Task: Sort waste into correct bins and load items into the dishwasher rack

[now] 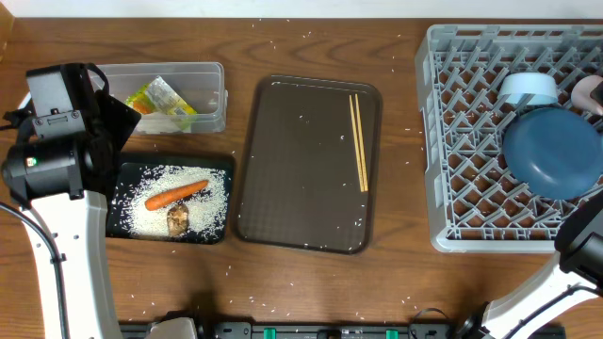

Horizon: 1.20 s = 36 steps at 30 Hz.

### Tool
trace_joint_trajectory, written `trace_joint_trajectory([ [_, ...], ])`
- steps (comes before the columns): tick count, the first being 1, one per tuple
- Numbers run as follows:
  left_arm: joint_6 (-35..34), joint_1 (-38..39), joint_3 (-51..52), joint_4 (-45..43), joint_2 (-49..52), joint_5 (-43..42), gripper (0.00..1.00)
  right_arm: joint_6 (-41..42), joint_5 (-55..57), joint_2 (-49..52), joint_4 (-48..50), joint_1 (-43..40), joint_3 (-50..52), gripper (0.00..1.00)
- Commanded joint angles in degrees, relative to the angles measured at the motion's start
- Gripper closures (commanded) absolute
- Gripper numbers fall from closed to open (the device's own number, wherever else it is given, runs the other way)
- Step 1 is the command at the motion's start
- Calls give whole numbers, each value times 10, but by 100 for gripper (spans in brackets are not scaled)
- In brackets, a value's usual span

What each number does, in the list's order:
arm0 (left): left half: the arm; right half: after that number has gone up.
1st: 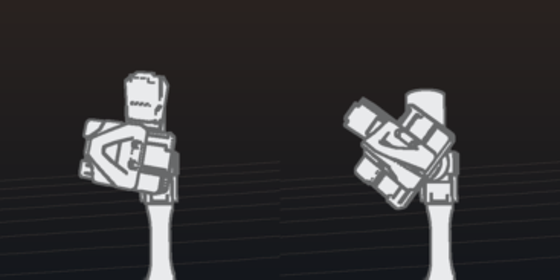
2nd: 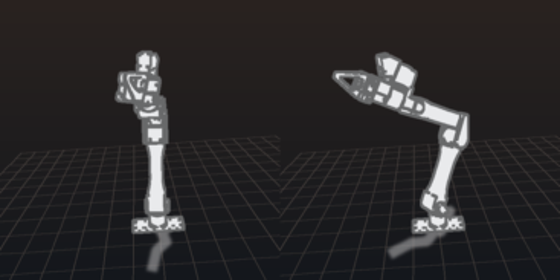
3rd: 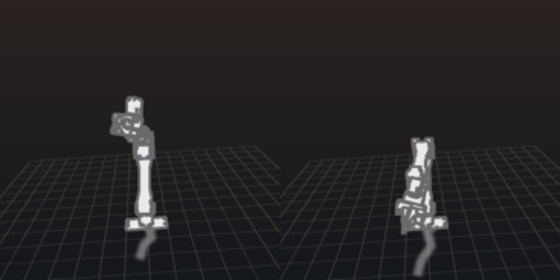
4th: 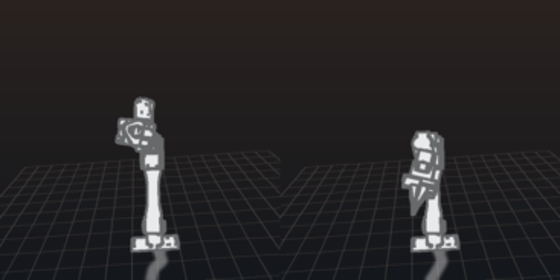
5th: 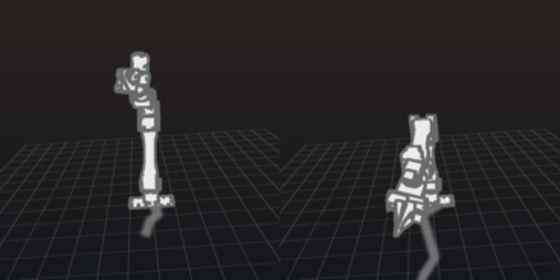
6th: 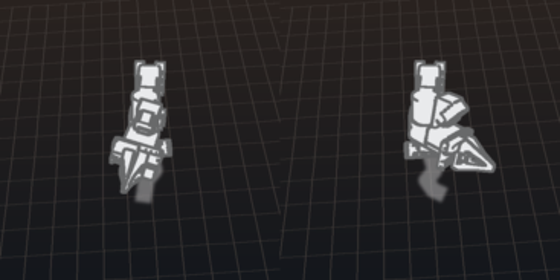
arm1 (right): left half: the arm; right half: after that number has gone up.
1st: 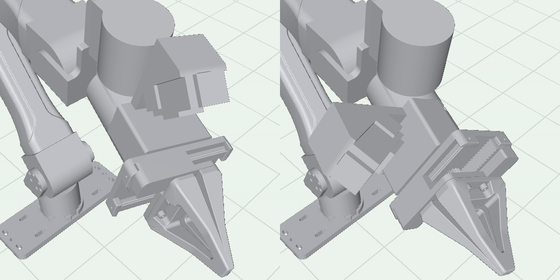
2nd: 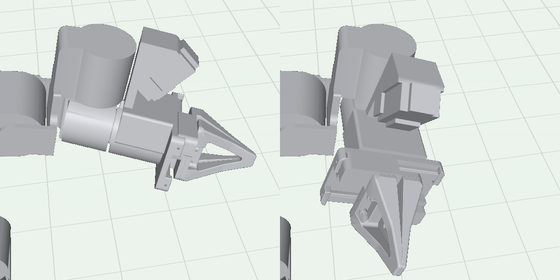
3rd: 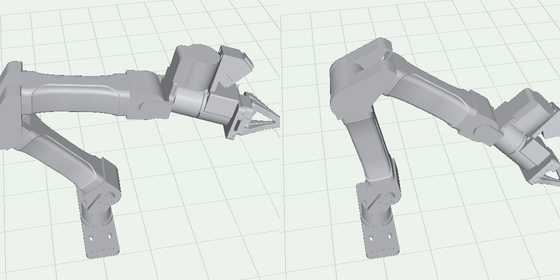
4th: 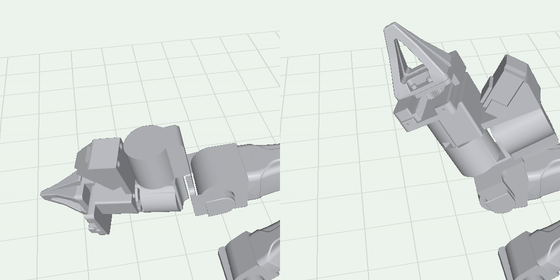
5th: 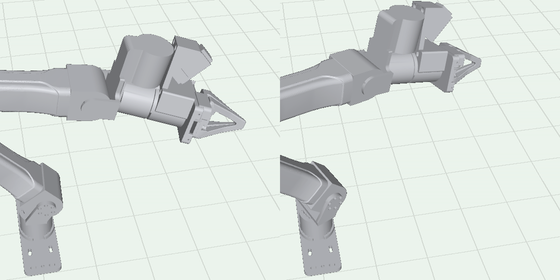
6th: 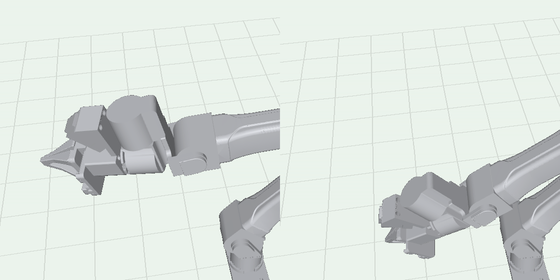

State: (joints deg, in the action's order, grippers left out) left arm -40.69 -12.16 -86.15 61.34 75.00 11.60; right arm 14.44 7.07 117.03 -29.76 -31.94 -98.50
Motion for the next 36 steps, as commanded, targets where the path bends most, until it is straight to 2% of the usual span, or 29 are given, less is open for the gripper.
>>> trace_joint_trajectory([
  [1, -1, 0, -4, 1, -1, 9, 2, -12, -19, 22, 5, -3, 0, 99],
  [8, -1, 0, -4, 1, -1, 9, 2, -19, -45, 40, 32, -3, 0, 98],
  [15, -1, 0, -4, 1, -1, 9, 2, -49, -137, 14, 65, -2, -1, 95],
  [19, -1, 0, -4, 1, -1, 9, 2, -84, -258, -7, 78, -2, -1, 92],
  [24, -1, 0, -4, 1, -1, 9, 2, -85, -404, -34, 85, 12, -1, 89],
  [28, -1, 0, -4, 1, -1, 9, 2, -85, -451, -51, 72, 56, -1, 86],
  [30, -1, 0, -4, 1, -1, 9, 2, -85, -450, -57, 63, 91, -1, 81],
  [31, -1, 0, -4, 1, -1, 9, 2, -85, -450, -58, 58, 110, -1, 74],
  [32, -1, 0, -4, 1, -1, 9, 2, -86, -448, -59, 51, 141, -1, 59],
  [34, -1, 0, -4, 1, -1, 9, 2, -95, -434, -59, 41, 184, -1, 42],
  [36, -1, 0, -4, 1, -1, 9, 2, -99, -376, -59, 24, 242, -1, 34],
])
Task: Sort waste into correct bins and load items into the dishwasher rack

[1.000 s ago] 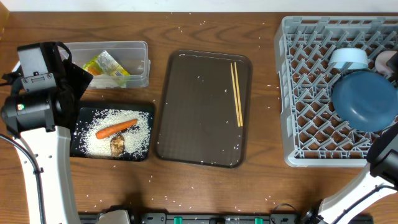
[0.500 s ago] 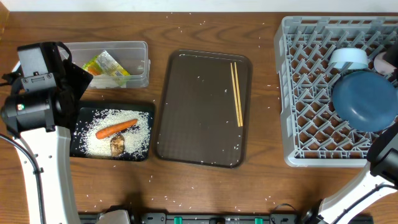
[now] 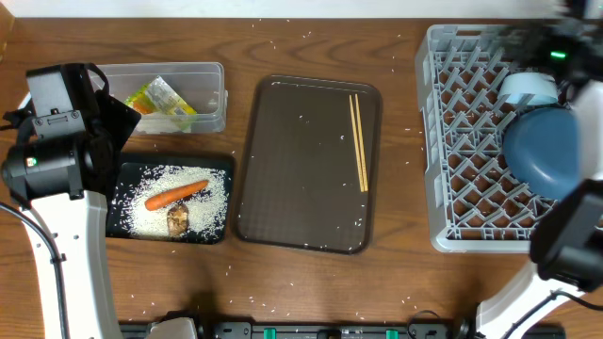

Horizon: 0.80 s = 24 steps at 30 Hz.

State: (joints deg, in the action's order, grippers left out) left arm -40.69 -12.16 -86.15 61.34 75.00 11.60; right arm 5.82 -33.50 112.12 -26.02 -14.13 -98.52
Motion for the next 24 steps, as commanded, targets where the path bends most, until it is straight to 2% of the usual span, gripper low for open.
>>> trace_joint_trajectory([
  [1, -1, 0, -4, 1, -1, 9, 2, -14, 78, -10, -24, 97, 0, 32],
  [6, -1, 0, -4, 1, -1, 9, 2, -14, 324, -7, -66, 252, 0, 19],
  [9, -1, 0, -4, 1, -1, 9, 2, -5, 380, 0, -90, 318, 0, 12],
  [13, -1, 0, -4, 1, -1, 9, 2, 57, 405, 17, -120, 384, 0, 6],
  [16, -1, 0, -4, 1, -1, 9, 2, 106, 401, 33, -137, 414, 0, 10],
  [20, -1, 0, -4, 1, -1, 9, 2, 129, 402, 53, -157, 445, 0, 25],
  [24, -1, 0, -4, 1, -1, 9, 2, 179, 445, 74, -182, 461, 0, 24],
])
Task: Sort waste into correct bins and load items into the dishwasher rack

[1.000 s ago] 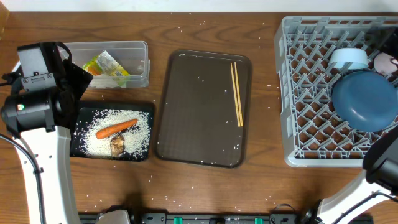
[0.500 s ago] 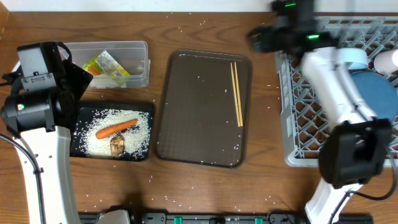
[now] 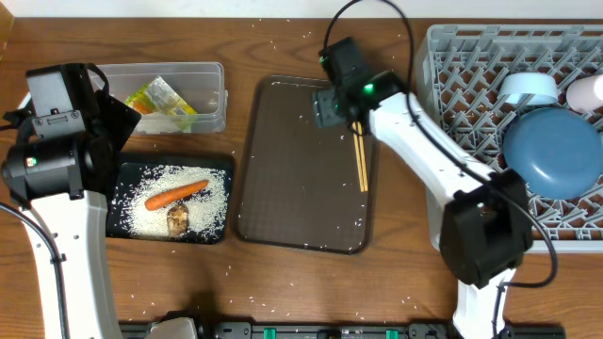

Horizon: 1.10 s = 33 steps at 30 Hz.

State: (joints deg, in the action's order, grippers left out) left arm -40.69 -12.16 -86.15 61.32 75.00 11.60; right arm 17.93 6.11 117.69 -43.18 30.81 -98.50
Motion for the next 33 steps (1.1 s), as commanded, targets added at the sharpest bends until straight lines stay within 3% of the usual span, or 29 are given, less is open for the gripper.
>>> trace_joint_trajectory([
  [1, -1, 0, -4, 2, -1, 9, 2, 67, 60, 24, -14, 14, 0, 23],
  [15, -1, 0, -4, 2, -1, 9, 2, 82, 8, 105, -19, 9, 0, 23],
  [25, -1, 0, -4, 1, -1, 9, 2, 94, 51, 106, -16, 2, 0, 20],
  [33, -1, 0, -4, 2, -1, 9, 2, 56, 0, 106, -21, -19, 0, 20],
])
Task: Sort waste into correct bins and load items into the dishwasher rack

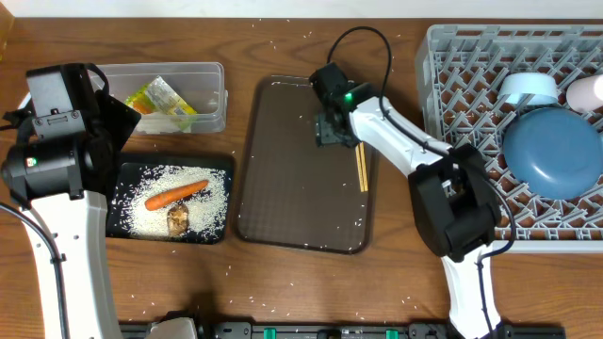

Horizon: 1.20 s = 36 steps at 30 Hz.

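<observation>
A pair of wooden chopsticks lies along the right side of the brown tray. My right gripper hangs over the tray just left of the chopsticks' far half, and the arm hides their far ends. Whether its fingers are open or shut does not show. The grey dishwasher rack at the right holds a blue bowl and two pale cups. My left arm stands at the far left beside the bins, its fingers hidden under its own body.
A clear bin at the back left holds a yellow-green wrapper. In front of it a black bin holds rice, a carrot and a brown scrap. Rice grains dot the table.
My right gripper has moved a little nearer along the tray, from its far right corner to beside the chopsticks' far half. The chopsticks lie as before. The left arm is unchanged.
At first my right arm was only at the table's near right corner. Then it was blurred over the rack's far right. Then it reached across to the tray's far right corner, and now it hangs beside the chopsticks. Bins, rack contents and left arm stayed put.
</observation>
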### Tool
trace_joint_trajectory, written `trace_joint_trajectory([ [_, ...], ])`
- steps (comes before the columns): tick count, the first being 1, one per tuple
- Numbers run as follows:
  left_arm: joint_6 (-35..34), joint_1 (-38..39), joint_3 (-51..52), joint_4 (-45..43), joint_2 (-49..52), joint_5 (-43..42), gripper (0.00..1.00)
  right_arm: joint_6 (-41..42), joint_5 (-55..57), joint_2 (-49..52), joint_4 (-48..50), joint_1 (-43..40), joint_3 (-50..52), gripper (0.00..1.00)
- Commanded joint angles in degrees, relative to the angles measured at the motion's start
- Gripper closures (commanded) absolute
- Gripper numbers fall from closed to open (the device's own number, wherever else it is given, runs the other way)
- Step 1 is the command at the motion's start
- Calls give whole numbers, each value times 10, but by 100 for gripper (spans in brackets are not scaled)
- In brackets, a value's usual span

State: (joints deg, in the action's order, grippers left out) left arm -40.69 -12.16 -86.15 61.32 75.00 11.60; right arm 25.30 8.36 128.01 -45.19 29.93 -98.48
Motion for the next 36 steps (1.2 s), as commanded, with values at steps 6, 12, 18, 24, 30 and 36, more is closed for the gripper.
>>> trace_joint_trajectory([
  [6, -1, 0, -4, 2, -1, 9, 2, -22, -41, 3, 0, -10, 1, 20],
  [12, -1, 0, -4, 2, -1, 9, 2, -22, -41, 3, 0, -2, 4, 20],
  [18, -1, 0, -4, 2, -1, 9, 2, -16, -38, 3, 1, -3, 14, 20],
  [24, -1, 0, -4, 1, -1, 9, 2, -16, -39, 3, 1, -4, 16, 20],
  [30, -1, 0, -4, 1, -1, 9, 2, -15, -42, 3, 2, -2, 26, 20],
  [36, -1, 0, -4, 2, -1, 9, 2, 9, -55, 3, 9, -2, 63, 27],
])
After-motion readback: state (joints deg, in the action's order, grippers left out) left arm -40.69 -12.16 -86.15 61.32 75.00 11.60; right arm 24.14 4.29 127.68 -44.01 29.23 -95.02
